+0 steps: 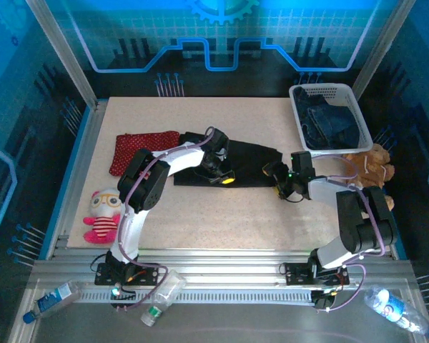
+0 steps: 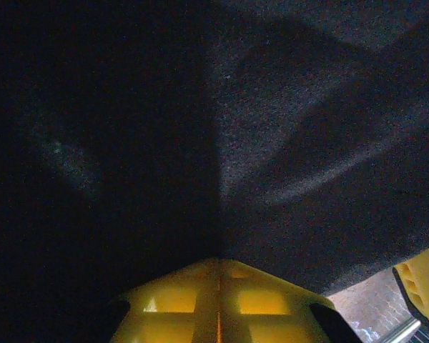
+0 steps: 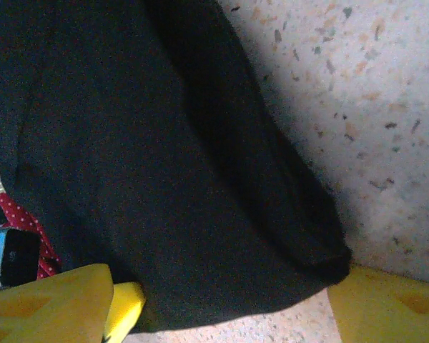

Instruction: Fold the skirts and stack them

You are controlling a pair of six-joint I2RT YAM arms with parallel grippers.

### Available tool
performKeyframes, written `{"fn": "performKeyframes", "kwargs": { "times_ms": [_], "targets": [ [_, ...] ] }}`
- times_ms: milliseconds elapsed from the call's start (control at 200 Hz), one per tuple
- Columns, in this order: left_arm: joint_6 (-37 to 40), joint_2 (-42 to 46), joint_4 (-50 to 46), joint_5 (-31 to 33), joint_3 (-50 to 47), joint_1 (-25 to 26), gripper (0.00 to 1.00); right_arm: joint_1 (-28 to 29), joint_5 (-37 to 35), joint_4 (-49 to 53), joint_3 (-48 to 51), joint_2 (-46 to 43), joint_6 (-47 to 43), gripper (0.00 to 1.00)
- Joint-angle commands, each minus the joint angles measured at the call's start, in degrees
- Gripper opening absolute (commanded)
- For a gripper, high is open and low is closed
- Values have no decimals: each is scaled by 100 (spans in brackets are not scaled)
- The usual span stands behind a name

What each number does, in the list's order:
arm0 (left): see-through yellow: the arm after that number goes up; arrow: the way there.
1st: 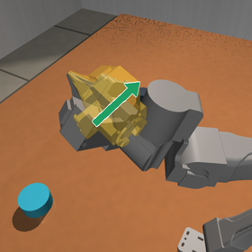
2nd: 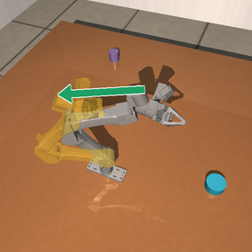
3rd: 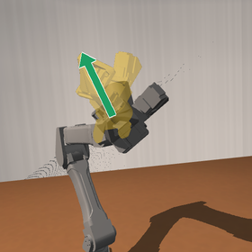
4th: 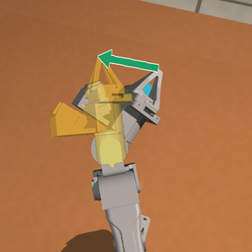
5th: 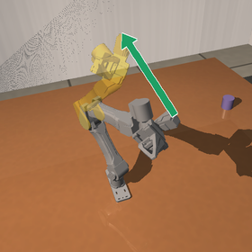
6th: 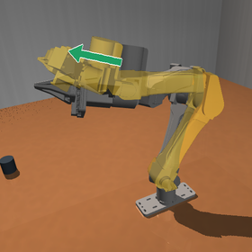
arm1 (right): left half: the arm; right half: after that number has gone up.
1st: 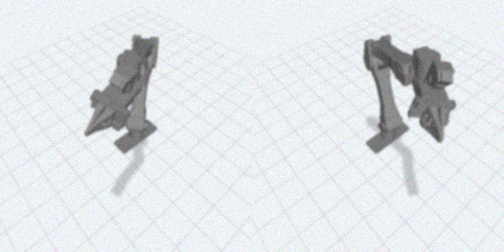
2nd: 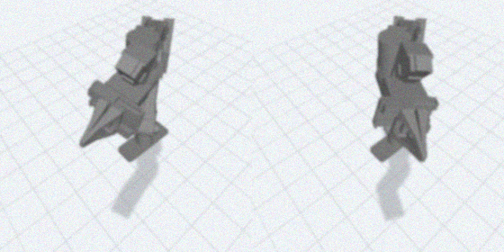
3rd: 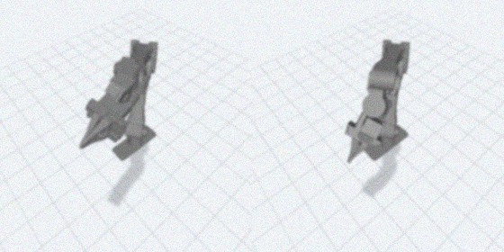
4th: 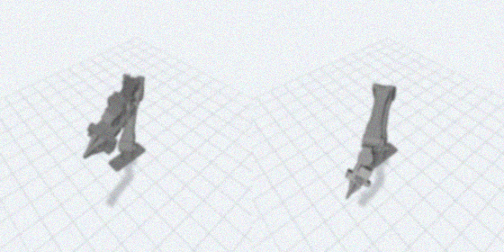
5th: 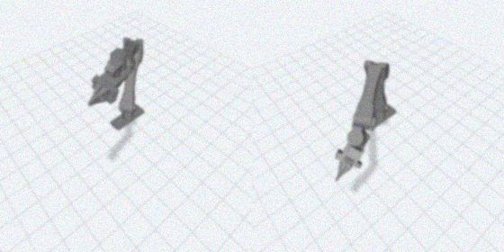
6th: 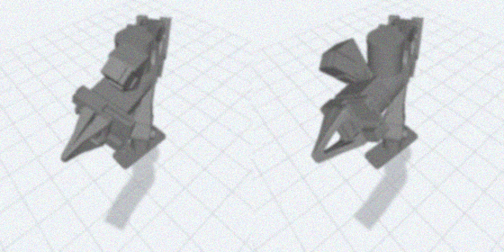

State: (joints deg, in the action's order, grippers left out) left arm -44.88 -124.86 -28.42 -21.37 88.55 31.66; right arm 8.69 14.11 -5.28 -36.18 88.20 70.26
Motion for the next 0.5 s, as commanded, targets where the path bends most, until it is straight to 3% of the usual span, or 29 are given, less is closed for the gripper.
{"fn": "performKeyframes", "kwargs": {
  "times_ms": [0,175,365,495],
  "targets": [
    [59,-198,-199,-59,-111,4,8,74,-226,-640,136,133,152,73],
    [85,-183,-193,-43,-134,5,8,102,-457,-920,188,-129,-3,48],
    [136,-301,-257,-87,262,65,8,-20,-822,-754,249,-437,-374,0],
    [241,-512,-538,-245,1008,241,8,-221,-860,-620,169,-498,-830,0]
  ]
}}
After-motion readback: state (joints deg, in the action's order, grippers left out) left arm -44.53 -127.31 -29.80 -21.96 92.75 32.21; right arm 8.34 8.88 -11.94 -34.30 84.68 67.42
